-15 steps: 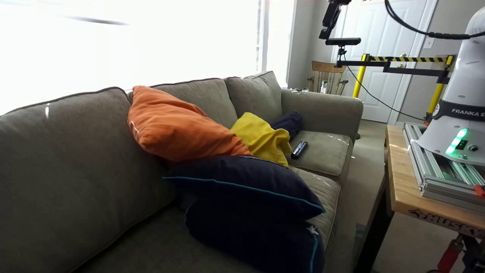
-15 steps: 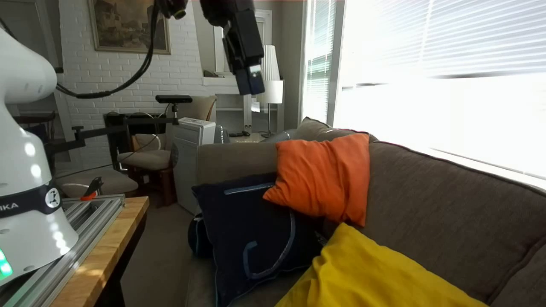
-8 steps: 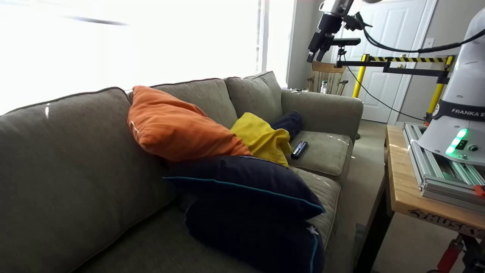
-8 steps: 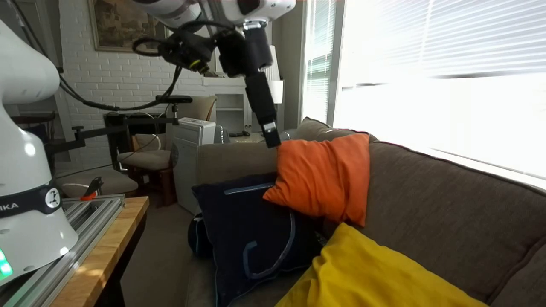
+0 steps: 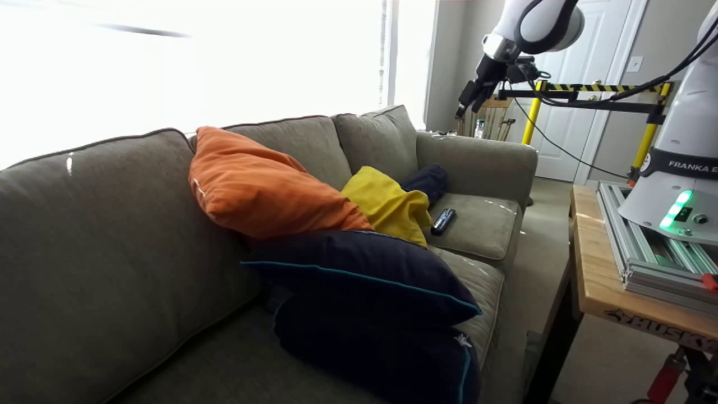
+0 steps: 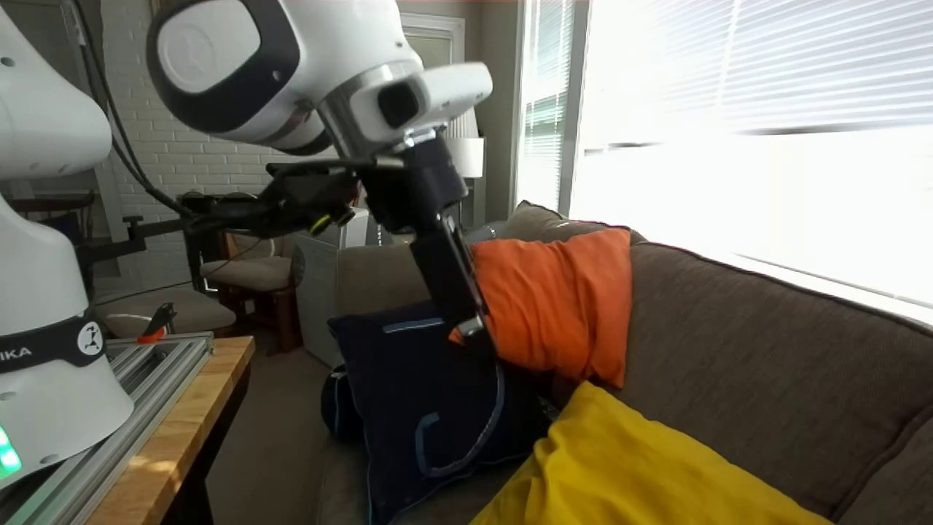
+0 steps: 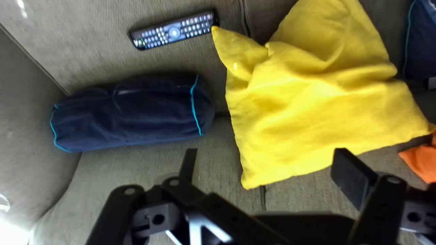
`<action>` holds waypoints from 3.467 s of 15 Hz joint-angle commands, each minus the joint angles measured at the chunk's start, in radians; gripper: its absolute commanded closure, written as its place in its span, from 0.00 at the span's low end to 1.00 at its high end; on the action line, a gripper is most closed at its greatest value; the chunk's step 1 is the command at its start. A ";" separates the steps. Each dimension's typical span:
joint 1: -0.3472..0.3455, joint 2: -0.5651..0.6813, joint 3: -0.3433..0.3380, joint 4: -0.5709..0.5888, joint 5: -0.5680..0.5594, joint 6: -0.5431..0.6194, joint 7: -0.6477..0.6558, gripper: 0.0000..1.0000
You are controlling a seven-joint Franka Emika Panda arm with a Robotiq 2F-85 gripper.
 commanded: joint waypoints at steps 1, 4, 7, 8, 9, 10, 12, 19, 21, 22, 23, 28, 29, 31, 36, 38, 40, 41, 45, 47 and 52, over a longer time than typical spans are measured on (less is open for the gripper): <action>0.069 0.119 -0.024 0.032 0.140 -0.088 0.002 0.00; 0.094 0.172 -0.013 0.054 0.259 -0.227 -0.009 0.00; 0.095 0.159 -0.016 0.028 0.217 -0.226 0.007 0.00; 0.098 0.166 -0.016 0.029 0.219 -0.239 0.007 0.00; 0.098 0.169 -0.016 0.030 0.219 -0.246 0.007 0.00; 0.098 0.170 -0.016 0.031 0.219 -0.248 0.007 0.00; 0.098 0.170 -0.016 0.032 0.219 -0.249 0.007 0.00; 0.106 0.193 0.003 0.026 0.305 -0.204 -0.086 0.00; 0.118 0.230 0.035 0.037 0.442 -0.164 -0.219 0.00; 0.115 0.242 0.075 0.037 0.516 -0.111 -0.306 0.00; 0.098 0.229 0.143 0.042 0.597 -0.106 -0.378 0.00; 0.005 0.309 0.425 0.144 0.927 -0.055 -0.741 0.00; -0.033 0.345 0.481 0.173 0.953 -0.049 -0.808 0.00; -0.108 0.421 0.546 0.193 0.958 0.004 -0.931 0.00; -0.351 0.673 0.663 0.224 0.902 0.306 -1.176 0.00; -0.487 0.793 0.723 0.248 0.811 0.420 -1.157 0.00; -0.540 0.909 0.713 0.272 0.764 0.454 -1.132 0.00; -0.521 0.925 0.672 0.277 0.792 0.383 -1.124 0.00; -0.540 1.065 0.646 0.327 0.782 0.357 -1.136 0.00; -0.536 1.126 0.647 0.359 0.773 0.372 -1.140 0.00; -0.542 1.299 0.681 0.481 0.667 0.512 -1.160 0.00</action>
